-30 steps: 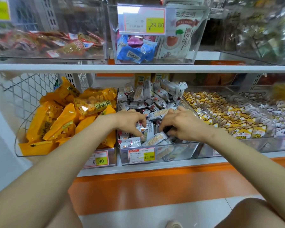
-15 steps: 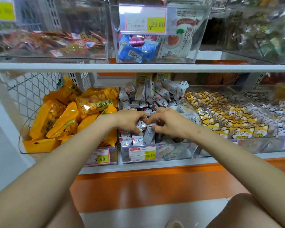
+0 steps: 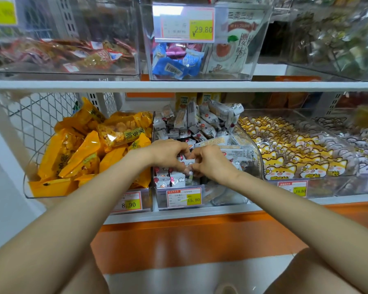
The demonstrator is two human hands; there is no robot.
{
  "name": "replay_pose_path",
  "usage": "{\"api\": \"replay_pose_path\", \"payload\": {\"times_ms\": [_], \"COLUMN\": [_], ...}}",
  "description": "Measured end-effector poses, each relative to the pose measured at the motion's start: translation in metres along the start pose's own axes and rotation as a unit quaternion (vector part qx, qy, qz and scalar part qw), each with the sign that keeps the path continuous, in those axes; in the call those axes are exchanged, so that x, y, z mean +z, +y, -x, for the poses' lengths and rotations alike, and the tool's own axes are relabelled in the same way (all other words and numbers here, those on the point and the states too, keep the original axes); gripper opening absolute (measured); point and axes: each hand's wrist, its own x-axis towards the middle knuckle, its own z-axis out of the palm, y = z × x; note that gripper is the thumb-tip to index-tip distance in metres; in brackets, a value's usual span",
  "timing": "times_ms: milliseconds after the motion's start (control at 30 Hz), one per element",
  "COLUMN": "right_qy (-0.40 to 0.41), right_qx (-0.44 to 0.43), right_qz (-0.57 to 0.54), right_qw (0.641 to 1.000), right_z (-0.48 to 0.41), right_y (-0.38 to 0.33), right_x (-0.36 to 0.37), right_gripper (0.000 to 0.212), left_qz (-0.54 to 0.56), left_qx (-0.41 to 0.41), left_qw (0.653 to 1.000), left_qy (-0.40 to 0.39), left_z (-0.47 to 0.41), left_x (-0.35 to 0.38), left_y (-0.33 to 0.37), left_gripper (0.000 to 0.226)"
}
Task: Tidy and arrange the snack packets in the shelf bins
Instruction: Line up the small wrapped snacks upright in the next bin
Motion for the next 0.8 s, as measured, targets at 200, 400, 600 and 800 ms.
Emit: {"api": "replay_pose_path", "payload": {"times_ms": [200,400,600,800], "right_qy": [-0.027,-0.197,-0.159,-0.117], "right_qx": [-0.025,-0.058,-0.082,-0.071], "right_qz": [0.113,0.304,0.329,0.303], "right_qw": [0.993,0.93,0.927,0.943], "right_z": [0.007,0.027,0.03,0.026], "right_y": [0.002,-0.001,0.004,0.01], "right_x": [-0.04,-0.06,-0.051,-0.037], "right_gripper": [0.023,0.037,0.035,0.02], "left_qz": [-0.055,-0.07,-0.008,-0.004], "left_qx": [-0.013,-0.024,-0.021,-0.021], "left_qw": [0.998,0.996,0.998,0.999], "left_qy": [0.033,0.053,0.055,-0.034], "left_z": [-0.002,-0.003,0.003,0.006], "left_x": [0.006,0.008,0.006,-0.001], "left_y": [0.007,0.012,0.013,0.015], "left_gripper": [0.041,0.036,0.039,0.066]}}
